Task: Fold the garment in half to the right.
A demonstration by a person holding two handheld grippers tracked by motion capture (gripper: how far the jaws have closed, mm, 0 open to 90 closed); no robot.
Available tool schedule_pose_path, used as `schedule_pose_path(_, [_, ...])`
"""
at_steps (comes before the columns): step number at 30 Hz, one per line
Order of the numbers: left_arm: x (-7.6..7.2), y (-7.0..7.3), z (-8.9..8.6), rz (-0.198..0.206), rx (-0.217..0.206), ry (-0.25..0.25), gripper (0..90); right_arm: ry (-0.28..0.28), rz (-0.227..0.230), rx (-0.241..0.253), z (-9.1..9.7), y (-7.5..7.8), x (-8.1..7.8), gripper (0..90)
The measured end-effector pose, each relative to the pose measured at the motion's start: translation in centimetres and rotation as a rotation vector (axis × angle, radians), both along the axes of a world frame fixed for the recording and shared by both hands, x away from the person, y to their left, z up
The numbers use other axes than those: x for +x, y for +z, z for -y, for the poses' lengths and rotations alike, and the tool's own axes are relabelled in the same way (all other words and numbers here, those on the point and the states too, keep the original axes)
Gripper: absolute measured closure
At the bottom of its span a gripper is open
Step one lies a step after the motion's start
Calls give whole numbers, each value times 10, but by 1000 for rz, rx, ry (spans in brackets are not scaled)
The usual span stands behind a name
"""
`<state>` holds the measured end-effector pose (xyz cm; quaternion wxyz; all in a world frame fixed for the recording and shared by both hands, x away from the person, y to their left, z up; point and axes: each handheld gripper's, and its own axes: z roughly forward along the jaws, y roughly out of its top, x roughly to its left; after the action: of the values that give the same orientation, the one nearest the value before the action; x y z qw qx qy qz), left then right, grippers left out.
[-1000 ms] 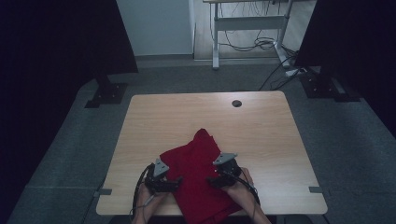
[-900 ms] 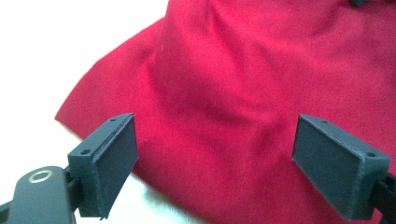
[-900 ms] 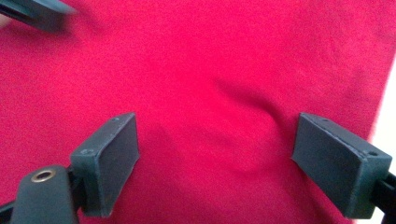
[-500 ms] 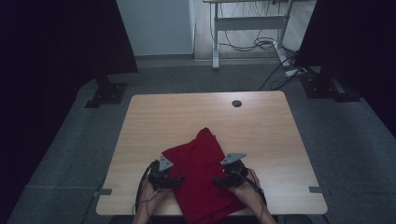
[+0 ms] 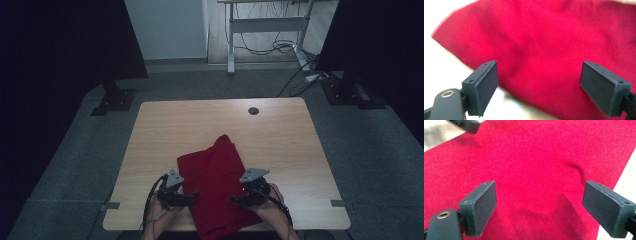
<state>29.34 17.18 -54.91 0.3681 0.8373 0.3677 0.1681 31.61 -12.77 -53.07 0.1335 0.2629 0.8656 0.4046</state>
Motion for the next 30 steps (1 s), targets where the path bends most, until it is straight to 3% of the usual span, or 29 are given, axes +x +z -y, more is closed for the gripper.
schedule_pose_path(1, [0, 0, 0, 0, 0, 0, 148, 0, 0, 0, 0, 0, 0, 116])
schedule_pose_path(2, [0, 0, 0, 0, 0, 0, 148, 12, -29, -22, 3, -11, -2, 116])
schedule_pose_path(3, [7, -9, -1, -43, -29, 13, 148, 12, -29, -22, 3, -11, -2, 109])
schedule_pose_path(4, [7, -9, -1, -43, -29, 13, 121, 12, -29, -22, 3, -11, -2, 109])
schedule_pose_path(5, [16, -8, -1, -48, -24, 3, 121, 16, -52, -45, 5, -25, -4, 108])
schedule_pose_path(7, [16, -8, -1, -48, -24, 3, 119, 2, -43, -34, 7, -29, -6, 108])
schedule_pose_path(8, [31, -9, 1, -40, -26, 3, 119, 2, -43, -34, 7, -29, -6, 109])
schedule_pose_path(9, [31, -9, 1, -40, -26, 3, 117, 2, -43, -34, 7, -29, -6, 109])
schedule_pose_path(10, [46, -8, 6, -42, -21, 9, 118, -53, -31, -42, 11, -30, -6, 112])
schedule_pose_path(14, [54, -6, 9, -43, -15, 10, 129, -67, -32, -38, 12, -30, -6, 112])
schedule_pose_path(15, [56, -1, 12, -30, 11, 14, 129, -90, -31, -33, 13, -30, -5, 112])
schedule_pose_path(16, [52, 2, 14, -5, 30, 18, 152, -104, -32, -31, 13, -29, -6, 114])
schedule_pose_path(18, [52, 2, 14, -5, 30, 18, 159, -103, -26, -32, 13, -28, -6, 114])
schedule_pose_path(19, [30, 14, 19, 28, 9, -32, 159, -103, -26, -32, 13, -28, -6, 119])
schedule_pose_path(20, [30, 14, 19, 28, 9, -32, 148, -103, -26, -32, 13, -28, -6, 119])
schedule_pose_path(22, [8, 19, 20, 23, -38, -88, 147, -82, -1, -18, 15, -17, -17, 123])
schedule_pose_path(24, [8, 19, 20, 23, -38, -88, 147, -72, 4, -13, 14, -15, -21, 123])
schedule_pose_path(25, [-10, 9, 22, -1, -47, -126, 147, -72, 4, -13, 14, -15, -21, 122])
schedule_pose_path(28, [-10, 9, 22, -1, -47, -126, 151, -32, -10, -23, 12, -19, -32, 121])
schedule_pose_path(29, [-8, -2, 25, -8, -19, -115, 151, -32, -10, -23, 12, -19, -32, 121])
schedule_pose_path(30, [-3, -3, 29, 2, -1, -114, 147, -56, -26, -21, 16, -33, -32, 132])
